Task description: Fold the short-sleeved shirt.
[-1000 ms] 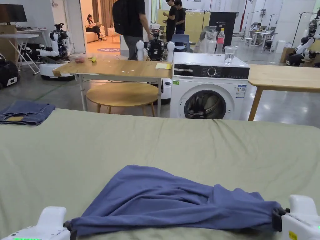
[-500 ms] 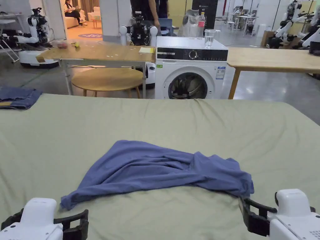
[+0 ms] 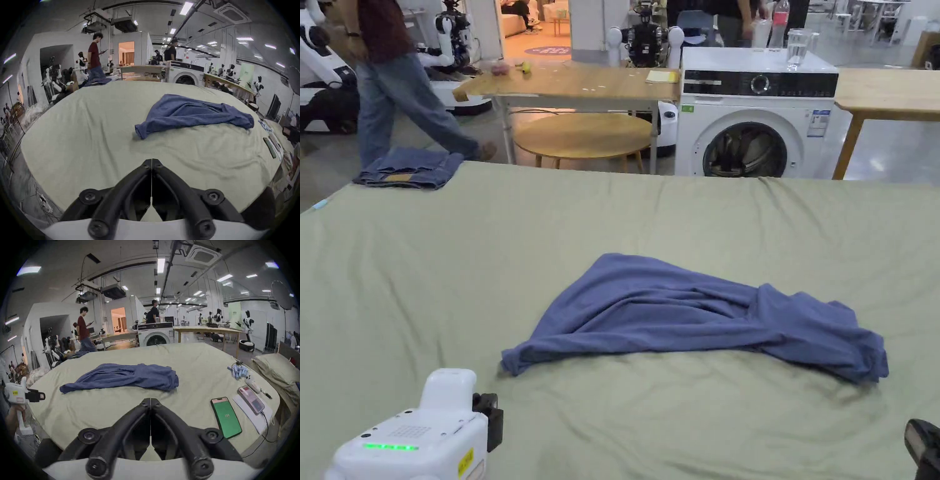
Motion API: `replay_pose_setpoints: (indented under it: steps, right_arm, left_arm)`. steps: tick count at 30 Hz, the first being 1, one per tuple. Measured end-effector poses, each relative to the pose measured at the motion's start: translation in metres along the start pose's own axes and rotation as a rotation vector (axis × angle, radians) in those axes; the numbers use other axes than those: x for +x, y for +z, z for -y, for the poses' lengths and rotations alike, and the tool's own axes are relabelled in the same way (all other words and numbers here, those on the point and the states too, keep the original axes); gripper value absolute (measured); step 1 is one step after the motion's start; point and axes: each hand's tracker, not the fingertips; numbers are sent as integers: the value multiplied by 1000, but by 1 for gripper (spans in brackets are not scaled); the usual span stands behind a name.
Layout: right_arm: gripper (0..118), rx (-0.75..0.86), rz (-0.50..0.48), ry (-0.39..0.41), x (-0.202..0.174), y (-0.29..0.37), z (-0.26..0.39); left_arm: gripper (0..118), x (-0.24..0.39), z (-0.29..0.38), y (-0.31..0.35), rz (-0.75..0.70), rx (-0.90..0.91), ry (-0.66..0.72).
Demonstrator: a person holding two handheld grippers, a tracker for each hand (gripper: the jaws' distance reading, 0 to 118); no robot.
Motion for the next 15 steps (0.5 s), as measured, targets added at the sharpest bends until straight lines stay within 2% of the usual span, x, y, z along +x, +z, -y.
replay_pose_setpoints:
  steps: [2, 3, 4, 5, 6, 11, 12, 13, 15]
  right_arm:
    - [0, -11, 3, 1, 0, -8, 1]
    - [0, -19, 3, 3, 1, -13, 2]
    - [0, -29, 5, 4, 3, -19, 1]
    - [0, -37, 9, 7, 4, -24, 2]
    - [0, -45, 16, 14, 6, -30, 1]
    - [0, -79, 57, 46, 20, -63, -5]
    - [0, -87, 69, 52, 24, -72, -9]
    - [0, -91, 78, 57, 28, -81, -12]
    - [0, -97, 86, 58, 38, -102, -22]
  left_arm:
    - [0, -5, -14, -26, -37, 3, -31]
    - [13, -9, -22, -40, -70, 16, -52]
    - [52, -11, -29, -53, -68, 17, -52]
    - [98, -14, -37, -69, -64, -9, -51]
    - [118, -16, -43, -82, -56, -31, -50]
    - [111, -12, -60, -129, -12, -80, -58]
    - [99, -9, -60, -139, 12, -119, -62]
    - [76, -7, -60, -145, 24, -145, -78]
    - [1, 2, -57, -154, 29, -186, -133]
